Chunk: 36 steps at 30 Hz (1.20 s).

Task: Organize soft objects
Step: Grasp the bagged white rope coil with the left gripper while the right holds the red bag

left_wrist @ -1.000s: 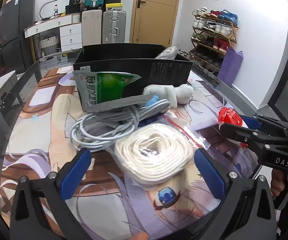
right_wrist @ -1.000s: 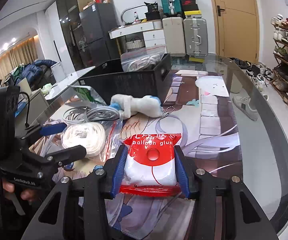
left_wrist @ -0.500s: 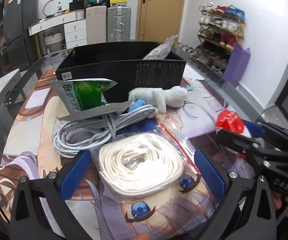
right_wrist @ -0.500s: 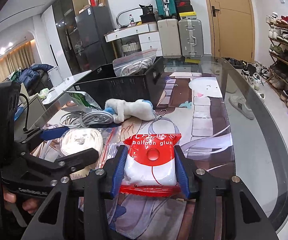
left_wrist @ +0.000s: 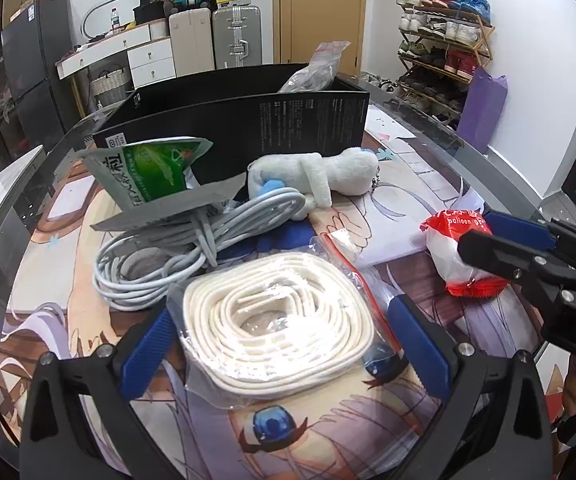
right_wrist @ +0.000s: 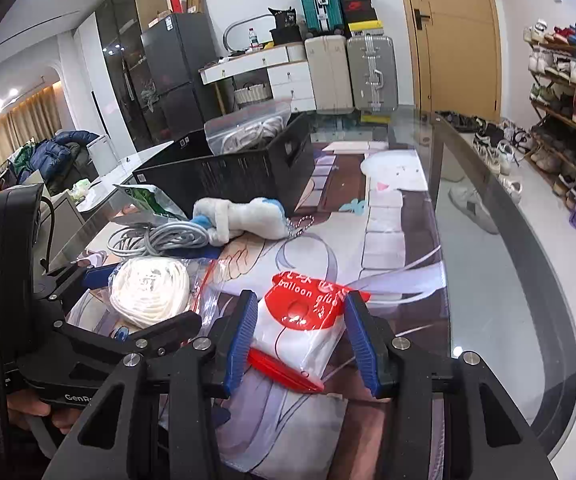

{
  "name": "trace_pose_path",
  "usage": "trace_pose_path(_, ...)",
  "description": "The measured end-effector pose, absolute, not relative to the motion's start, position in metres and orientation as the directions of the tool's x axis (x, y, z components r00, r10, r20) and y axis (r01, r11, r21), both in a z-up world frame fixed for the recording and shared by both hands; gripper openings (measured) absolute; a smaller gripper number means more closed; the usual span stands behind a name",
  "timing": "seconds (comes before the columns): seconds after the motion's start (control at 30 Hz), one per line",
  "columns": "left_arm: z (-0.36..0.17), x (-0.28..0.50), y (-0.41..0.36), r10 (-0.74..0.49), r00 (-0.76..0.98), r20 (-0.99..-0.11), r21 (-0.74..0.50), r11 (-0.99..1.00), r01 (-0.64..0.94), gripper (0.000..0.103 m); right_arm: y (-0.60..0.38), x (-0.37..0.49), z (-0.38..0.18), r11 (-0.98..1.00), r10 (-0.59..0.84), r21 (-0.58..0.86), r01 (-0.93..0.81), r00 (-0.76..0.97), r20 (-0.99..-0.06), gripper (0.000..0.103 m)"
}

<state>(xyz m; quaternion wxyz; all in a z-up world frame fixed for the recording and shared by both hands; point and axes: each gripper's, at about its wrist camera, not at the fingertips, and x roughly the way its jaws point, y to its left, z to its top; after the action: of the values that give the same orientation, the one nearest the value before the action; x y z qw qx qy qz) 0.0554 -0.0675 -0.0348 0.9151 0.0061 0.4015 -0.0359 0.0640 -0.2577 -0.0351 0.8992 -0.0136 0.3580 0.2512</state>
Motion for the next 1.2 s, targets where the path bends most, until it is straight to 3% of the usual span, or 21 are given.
trace_pose_path(0.17,-0.030,0.048,-0.065,-0.078,0.691,-0.719,-0.016,0.995,0.095,0.072,-0.257,0.066,-0.037,0.880,0.433,0.165,-0.445,0.611,-0.663,0.053)
trace_pose_path(0.3,-0.029,0.043,-0.065,-0.104,0.698,-0.709,-0.022,0.992,0.125,0.064,-0.254,0.068,-0.039,0.886,0.423,0.168,-0.433,0.605,-0.675,0.067)
trace_pose_path(0.37,-0.028,0.042,-0.062,-0.118,0.699,-0.705,-0.036,0.991,0.131,0.061,-0.249,0.070,-0.042,0.890,0.408,0.153,-0.429,0.600,-0.688,0.067)
trace_pose_path(0.57,-0.024,0.036,-0.056,-0.143,0.709,-0.690,-0.057,0.988,0.143,0.058,-0.238,0.074,-0.045,0.908,0.344,0.081,-0.412,0.618,-0.707,0.065)
trace_pose_path(0.63,-0.022,0.032,-0.051,-0.149,0.717,-0.681,-0.066,0.988,0.142,0.058,-0.235,0.072,-0.046,0.909,0.325,0.049,-0.414,0.629,-0.706,0.049)
trace_pose_path(0.73,-0.017,0.028,-0.045,-0.162,0.723,-0.672,-0.084,0.986,0.142,0.058,-0.237,0.071,-0.045,0.903,0.337,0.051,-0.427,0.627,-0.702,0.045)
trace_pose_path(1.2,0.014,0.007,-0.015,-0.187,0.782,-0.595,-0.146,0.982,0.124,0.058,-0.234,0.056,-0.015,0.874,0.424,0.086,-0.479,0.664,-0.616,0.043)
